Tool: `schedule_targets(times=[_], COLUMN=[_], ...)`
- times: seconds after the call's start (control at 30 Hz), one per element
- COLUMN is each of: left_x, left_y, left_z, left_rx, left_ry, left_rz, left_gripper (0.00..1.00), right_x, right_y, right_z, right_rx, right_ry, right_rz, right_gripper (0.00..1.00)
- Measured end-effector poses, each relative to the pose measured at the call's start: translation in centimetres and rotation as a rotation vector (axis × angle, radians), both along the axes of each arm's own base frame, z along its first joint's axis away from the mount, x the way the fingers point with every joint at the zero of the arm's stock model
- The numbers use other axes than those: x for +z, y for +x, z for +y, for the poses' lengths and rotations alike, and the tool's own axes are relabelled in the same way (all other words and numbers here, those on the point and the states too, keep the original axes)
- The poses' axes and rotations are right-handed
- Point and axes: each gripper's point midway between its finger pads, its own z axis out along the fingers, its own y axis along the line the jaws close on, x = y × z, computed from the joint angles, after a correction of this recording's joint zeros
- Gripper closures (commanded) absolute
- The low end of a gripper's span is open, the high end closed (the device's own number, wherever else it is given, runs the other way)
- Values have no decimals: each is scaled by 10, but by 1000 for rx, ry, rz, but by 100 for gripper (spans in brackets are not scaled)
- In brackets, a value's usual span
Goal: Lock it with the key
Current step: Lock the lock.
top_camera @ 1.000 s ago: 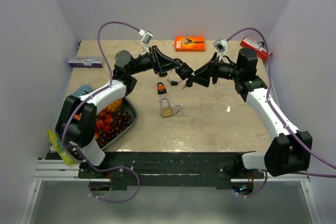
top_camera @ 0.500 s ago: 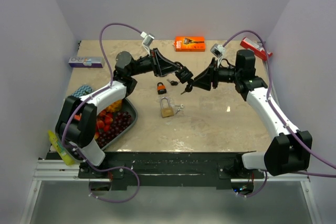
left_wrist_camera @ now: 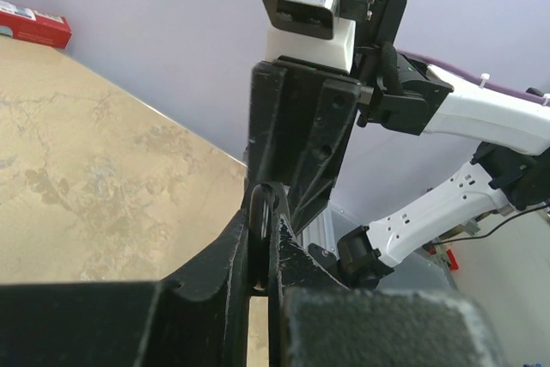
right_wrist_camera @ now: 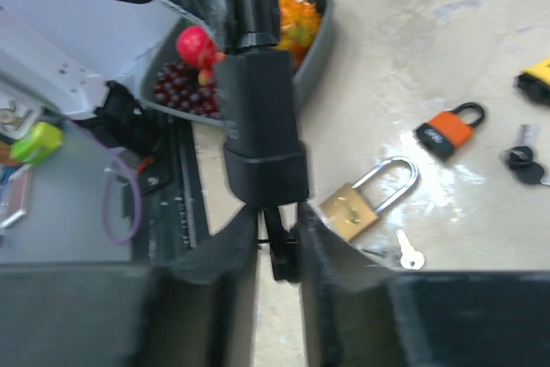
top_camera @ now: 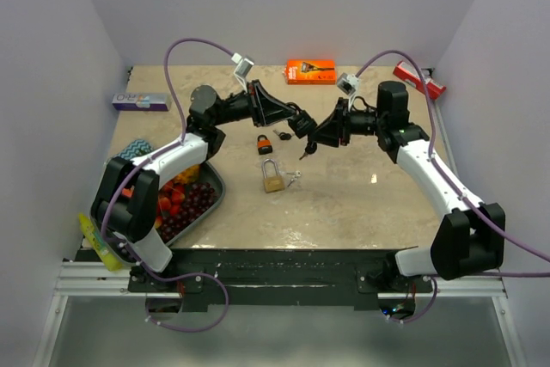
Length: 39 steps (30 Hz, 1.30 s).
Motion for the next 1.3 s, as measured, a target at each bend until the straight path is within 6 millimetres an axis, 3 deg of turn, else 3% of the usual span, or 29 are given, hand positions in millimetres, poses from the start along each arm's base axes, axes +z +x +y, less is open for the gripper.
schedule_targets(times=[0.03, 0.43, 0.87, 1.3], left_x=[0, -4, -14, -10], left_y=[0, 0, 6, 20], left_z=[0, 3, -3, 2], left_rx=[0, -32, -120, -50], left_ry=[0, 26, 72, 60], left_rz=[-1, -24, -10, 9], left_gripper=[100, 100, 100, 100], right_x=[-1, -6, -26, -10], right_y=[-2, -16, -14, -7], right_z=[2, 1, 0, 1], right_rx=[9, 92, 69, -88], right_ry=[0, -35, -33, -31], right_rz=[6, -41, -58, -137], right_gripper=[100, 100, 100, 100])
